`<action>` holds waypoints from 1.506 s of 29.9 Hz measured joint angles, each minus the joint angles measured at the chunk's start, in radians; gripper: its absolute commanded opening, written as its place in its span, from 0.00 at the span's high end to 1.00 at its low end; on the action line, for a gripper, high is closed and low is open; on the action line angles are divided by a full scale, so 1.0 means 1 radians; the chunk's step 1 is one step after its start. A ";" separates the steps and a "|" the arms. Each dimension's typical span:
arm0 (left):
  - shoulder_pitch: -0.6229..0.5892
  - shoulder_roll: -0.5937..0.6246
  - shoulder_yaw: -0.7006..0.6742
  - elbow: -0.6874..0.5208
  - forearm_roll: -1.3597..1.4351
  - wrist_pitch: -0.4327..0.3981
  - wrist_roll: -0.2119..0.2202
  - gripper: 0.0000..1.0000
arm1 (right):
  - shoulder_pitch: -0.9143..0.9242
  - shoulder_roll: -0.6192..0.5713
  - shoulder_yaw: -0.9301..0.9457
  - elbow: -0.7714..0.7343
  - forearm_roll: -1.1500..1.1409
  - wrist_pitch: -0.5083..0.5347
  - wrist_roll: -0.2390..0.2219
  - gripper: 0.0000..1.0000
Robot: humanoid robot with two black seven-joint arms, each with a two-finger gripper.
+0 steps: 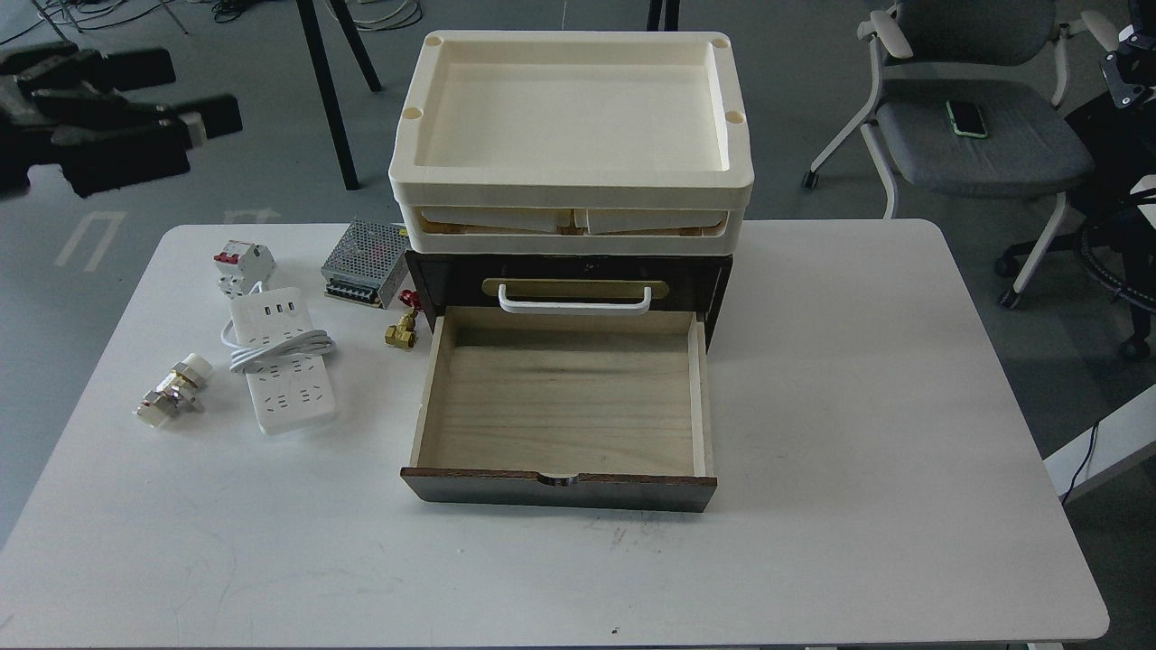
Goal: Put charging cable into cabinet
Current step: 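Reach the left gripper toward the white power strip with coiled cable, then close the left gripper on the coiled white cable and power strip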
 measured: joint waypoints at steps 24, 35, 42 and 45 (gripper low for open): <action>-0.271 -0.435 0.471 0.503 0.242 0.001 0.000 0.06 | -0.040 0.004 0.002 -0.006 0.002 0.000 0.001 0.00; -0.360 -0.531 0.663 0.754 0.242 0.174 0.000 0.07 | -0.053 0.002 0.006 -0.005 0.005 0.000 0.003 0.00; -0.377 -0.567 0.690 0.845 0.242 0.232 0.000 0.26 | -0.054 0.002 0.008 -0.004 0.005 0.000 0.004 0.00; -0.377 -0.572 0.711 0.851 0.242 0.243 0.000 0.31 | -0.056 0.002 0.008 -0.005 0.005 0.000 0.005 0.00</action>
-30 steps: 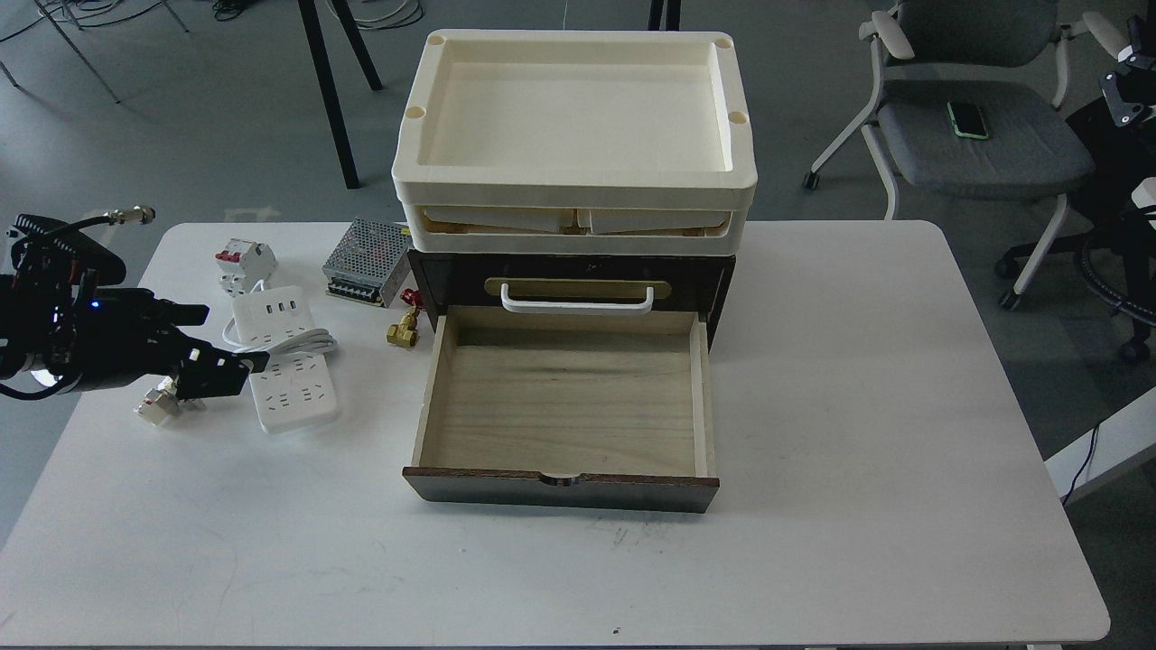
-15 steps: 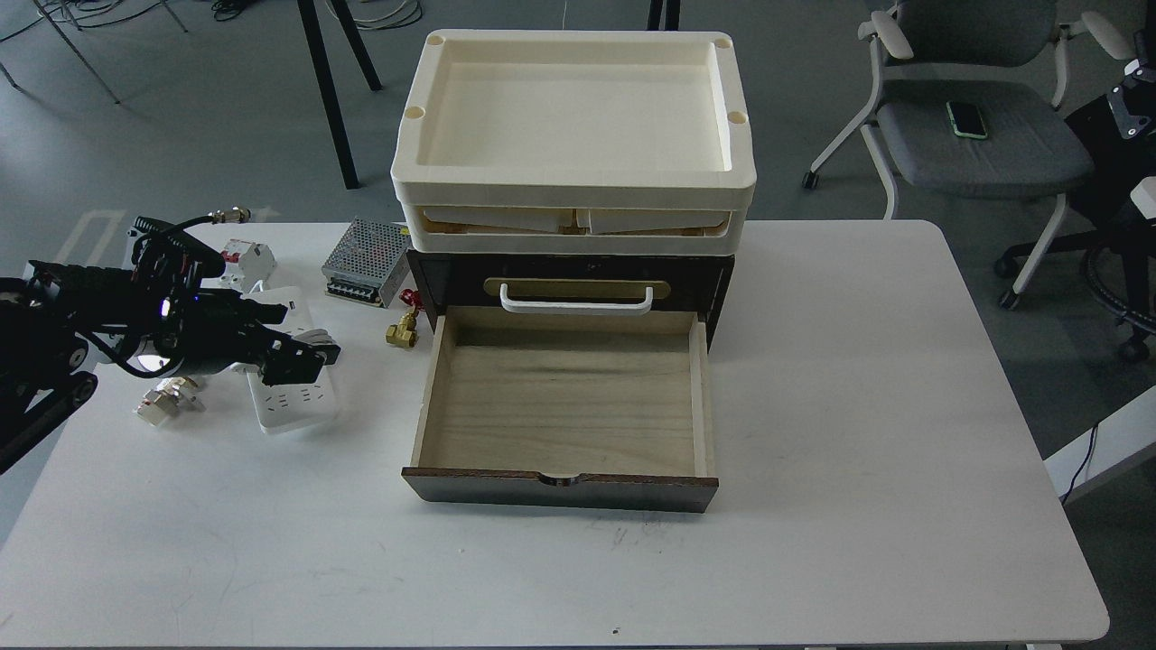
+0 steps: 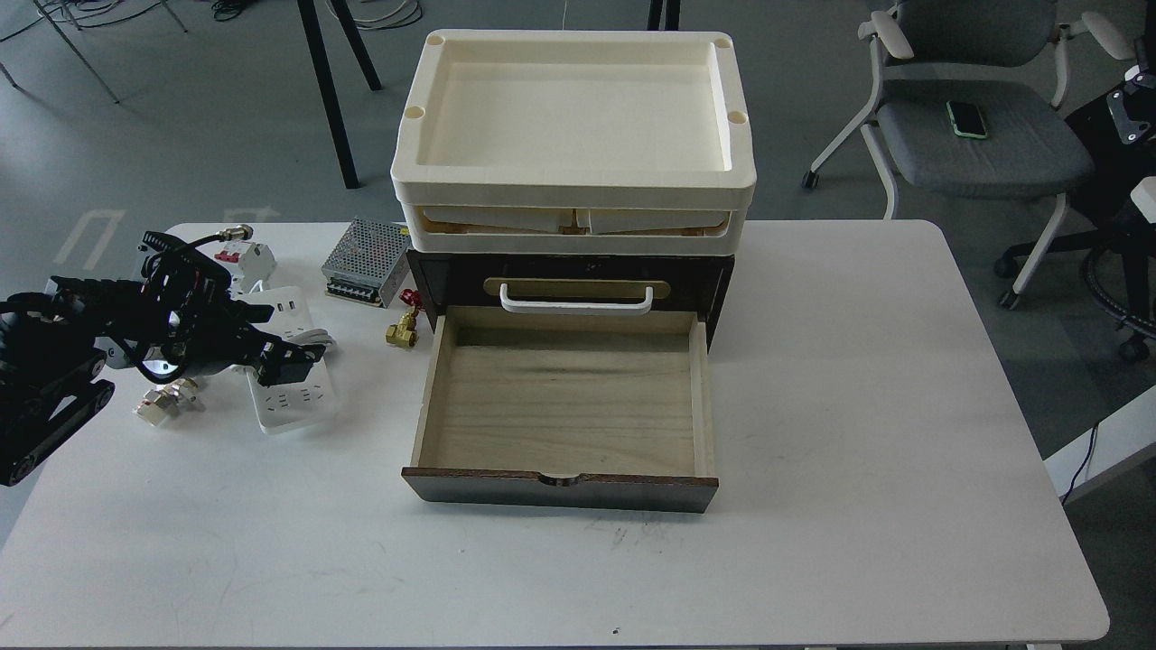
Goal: Put charging cable into cabinet
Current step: 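Close the left gripper on the coiled white cable and power strip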
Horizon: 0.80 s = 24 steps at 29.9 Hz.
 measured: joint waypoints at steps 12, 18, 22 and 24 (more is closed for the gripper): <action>0.000 -0.072 0.108 0.184 0.000 0.160 0.000 0.34 | -0.007 -0.003 0.002 -0.001 0.001 0.000 0.002 0.00; -0.003 -0.091 0.152 0.244 0.000 0.207 0.000 0.36 | -0.009 -0.001 0.002 -0.001 0.002 0.000 0.002 0.00; -0.003 -0.095 0.157 0.247 0.000 0.212 0.000 0.38 | -0.009 0.000 0.002 -0.002 0.002 0.000 0.002 0.00; -0.003 -0.096 0.158 0.248 0.000 0.218 0.000 0.41 | -0.009 0.000 0.002 -0.003 0.002 0.000 0.002 0.00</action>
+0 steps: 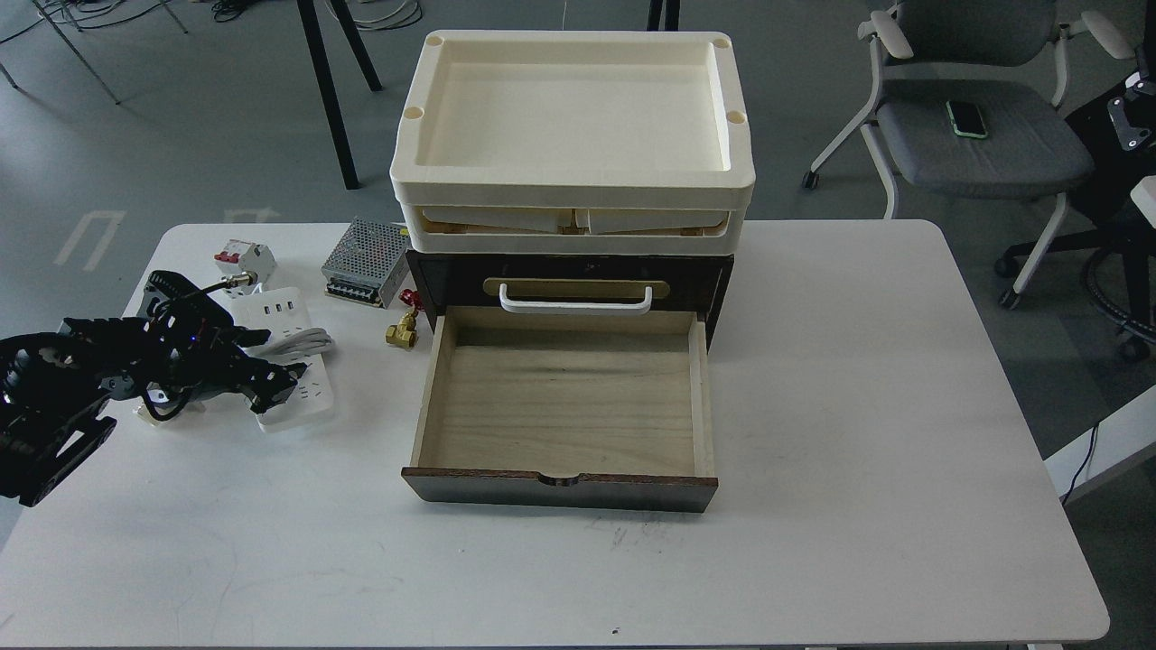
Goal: Put charging cable into cabinet
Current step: 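Close the left gripper on the coiled white cable and power strip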
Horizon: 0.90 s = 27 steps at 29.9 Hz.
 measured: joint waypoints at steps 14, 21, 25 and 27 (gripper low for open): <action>-0.003 -0.035 0.013 0.045 0.000 0.066 0.000 0.94 | -0.007 -0.004 0.001 0.000 0.000 0.000 0.001 0.00; -0.003 -0.069 0.023 0.122 0.000 0.122 -0.001 1.00 | -0.008 -0.003 0.001 0.000 0.000 0.000 0.001 0.00; -0.007 -0.071 0.022 0.134 0.000 0.147 -0.001 1.00 | -0.011 -0.003 0.002 -0.001 0.001 0.000 0.001 0.00; -0.015 -0.071 0.022 0.134 0.000 0.166 -0.001 1.00 | -0.011 -0.003 0.003 -0.001 0.001 0.000 0.001 0.00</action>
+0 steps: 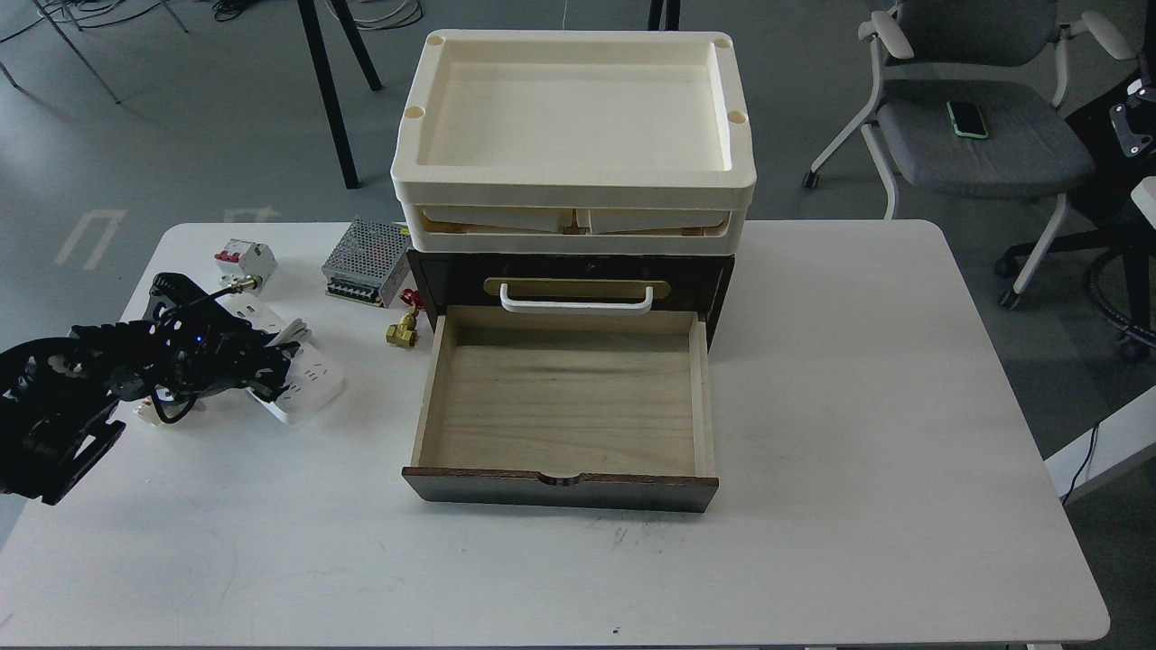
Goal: Put charging cable into cabinet
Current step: 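Close the left gripper on the coiled white cable and power strip, then lift the power strip and cable with the left gripper, then carry the power strip over the open wooden drawer with the left gripper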
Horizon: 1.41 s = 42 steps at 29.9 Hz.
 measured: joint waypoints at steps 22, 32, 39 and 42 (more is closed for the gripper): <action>-0.060 0.408 -0.009 -0.325 -0.188 0.002 0.000 1.00 | -0.002 -0.002 0.012 -0.004 -0.001 0.000 0.000 0.00; 0.015 0.963 -0.004 -1.104 -0.502 -0.001 0.001 1.00 | -0.008 -0.003 0.025 -0.005 0.000 0.000 0.000 0.00; 0.012 0.935 -0.008 -1.363 -0.560 -0.074 0.000 1.00 | -0.011 -0.003 0.025 -0.005 -0.001 0.000 0.000 0.00; 0.008 0.833 -0.011 -1.375 -0.569 -0.131 0.001 1.00 | -0.019 -0.003 0.025 -0.006 -0.001 0.000 0.000 0.00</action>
